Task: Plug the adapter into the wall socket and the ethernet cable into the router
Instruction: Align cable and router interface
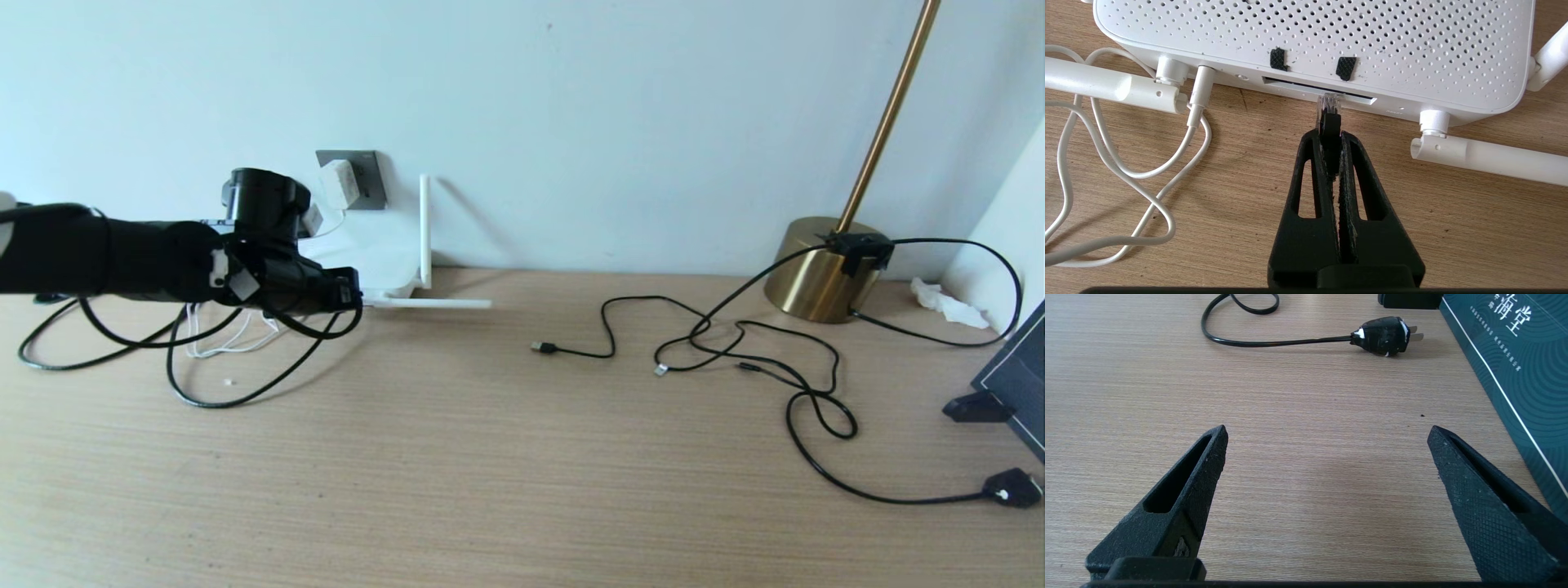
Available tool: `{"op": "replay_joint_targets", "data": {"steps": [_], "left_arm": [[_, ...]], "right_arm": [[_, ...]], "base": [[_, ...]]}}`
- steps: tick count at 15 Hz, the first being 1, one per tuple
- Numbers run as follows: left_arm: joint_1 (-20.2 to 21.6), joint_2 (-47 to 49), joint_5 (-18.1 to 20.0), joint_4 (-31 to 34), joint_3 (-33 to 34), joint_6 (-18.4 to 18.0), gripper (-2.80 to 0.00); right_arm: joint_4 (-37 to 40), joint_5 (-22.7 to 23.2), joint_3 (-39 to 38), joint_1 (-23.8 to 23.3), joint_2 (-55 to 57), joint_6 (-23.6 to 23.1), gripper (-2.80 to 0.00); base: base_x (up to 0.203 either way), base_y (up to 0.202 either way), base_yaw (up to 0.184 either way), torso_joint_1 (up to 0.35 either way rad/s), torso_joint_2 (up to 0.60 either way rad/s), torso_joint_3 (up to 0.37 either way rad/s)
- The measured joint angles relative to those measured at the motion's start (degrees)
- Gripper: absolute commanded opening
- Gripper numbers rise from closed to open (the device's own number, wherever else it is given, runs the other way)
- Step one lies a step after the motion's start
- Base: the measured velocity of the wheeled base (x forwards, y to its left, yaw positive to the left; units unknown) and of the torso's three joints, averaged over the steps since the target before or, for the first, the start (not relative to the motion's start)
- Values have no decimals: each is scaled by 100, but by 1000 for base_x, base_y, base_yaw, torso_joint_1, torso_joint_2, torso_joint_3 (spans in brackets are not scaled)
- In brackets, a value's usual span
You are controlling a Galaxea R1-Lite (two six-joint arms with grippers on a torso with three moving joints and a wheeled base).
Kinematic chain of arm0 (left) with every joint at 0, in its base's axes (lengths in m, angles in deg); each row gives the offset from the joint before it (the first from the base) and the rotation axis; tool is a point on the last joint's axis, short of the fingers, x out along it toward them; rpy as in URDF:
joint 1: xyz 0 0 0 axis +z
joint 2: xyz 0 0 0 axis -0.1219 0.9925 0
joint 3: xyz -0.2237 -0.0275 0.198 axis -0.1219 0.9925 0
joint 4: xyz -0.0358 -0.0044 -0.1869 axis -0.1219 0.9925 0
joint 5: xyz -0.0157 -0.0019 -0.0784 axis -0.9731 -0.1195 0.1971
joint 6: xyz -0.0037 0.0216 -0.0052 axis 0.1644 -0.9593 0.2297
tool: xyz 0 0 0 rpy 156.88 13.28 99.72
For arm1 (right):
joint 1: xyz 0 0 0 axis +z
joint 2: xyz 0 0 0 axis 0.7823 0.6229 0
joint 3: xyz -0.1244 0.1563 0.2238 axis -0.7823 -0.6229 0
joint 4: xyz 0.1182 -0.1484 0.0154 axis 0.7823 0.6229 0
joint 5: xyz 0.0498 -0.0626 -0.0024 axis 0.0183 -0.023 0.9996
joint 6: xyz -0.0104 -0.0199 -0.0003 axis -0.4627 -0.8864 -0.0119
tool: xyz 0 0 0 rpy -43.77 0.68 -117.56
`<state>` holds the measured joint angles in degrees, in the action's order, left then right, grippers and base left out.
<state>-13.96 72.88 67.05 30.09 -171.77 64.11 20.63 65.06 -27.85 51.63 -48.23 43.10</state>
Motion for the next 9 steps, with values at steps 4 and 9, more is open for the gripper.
{"op": "replay_joint_targets", "data": {"steps": [4, 9], "left_arm": [[0, -5, -2, -4, 16, -14, -280], [-1, -38, -2, 5, 34, -27, -280]], "right_arm": [[-1, 3, 0, 0, 0, 0, 0], [0, 1, 0, 0, 0, 0, 0]], "base": [[0, 0, 0, 0, 0, 0], [0, 0, 0, 0, 0, 0]]}}
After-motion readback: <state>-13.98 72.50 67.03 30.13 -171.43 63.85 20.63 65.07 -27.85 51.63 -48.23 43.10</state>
